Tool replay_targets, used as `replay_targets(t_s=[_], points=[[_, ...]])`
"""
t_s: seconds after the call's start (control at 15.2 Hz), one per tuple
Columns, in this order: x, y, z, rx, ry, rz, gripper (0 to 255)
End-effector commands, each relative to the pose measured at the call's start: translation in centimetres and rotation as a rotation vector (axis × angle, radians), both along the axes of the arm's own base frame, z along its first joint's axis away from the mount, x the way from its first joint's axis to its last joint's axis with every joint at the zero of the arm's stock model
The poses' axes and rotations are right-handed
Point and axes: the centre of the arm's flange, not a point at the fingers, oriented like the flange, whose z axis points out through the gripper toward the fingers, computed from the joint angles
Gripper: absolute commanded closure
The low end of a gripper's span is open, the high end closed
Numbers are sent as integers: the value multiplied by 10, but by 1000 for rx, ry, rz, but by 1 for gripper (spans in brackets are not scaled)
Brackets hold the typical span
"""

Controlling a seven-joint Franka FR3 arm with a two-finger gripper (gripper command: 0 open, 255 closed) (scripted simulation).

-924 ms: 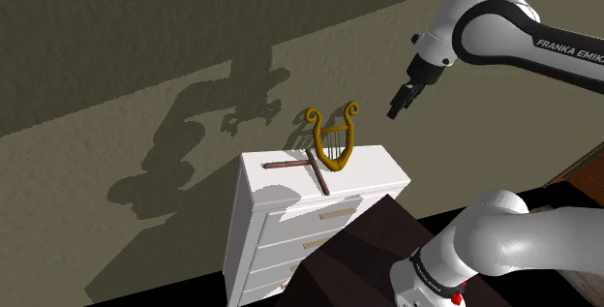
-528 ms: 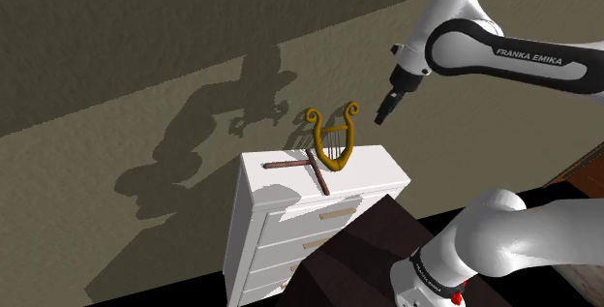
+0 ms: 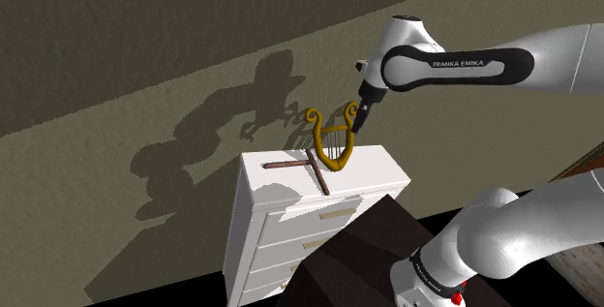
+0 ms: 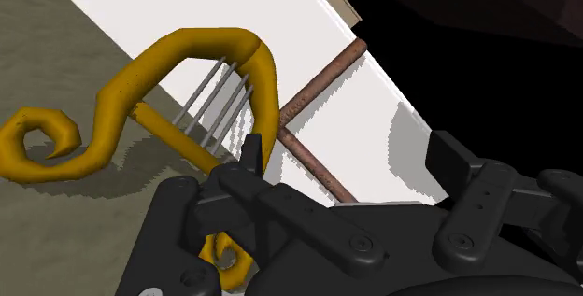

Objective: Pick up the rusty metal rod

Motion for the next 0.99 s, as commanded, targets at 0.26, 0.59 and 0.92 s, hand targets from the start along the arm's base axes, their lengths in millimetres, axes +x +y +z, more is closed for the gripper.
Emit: replay_targets(t_s=[0.26,0.59,0.92], points=[[50,9,-65,-10,35,188,0],[88,22,-119,-18,65,343,0],[121,41,-175,-26,95,497,0]])
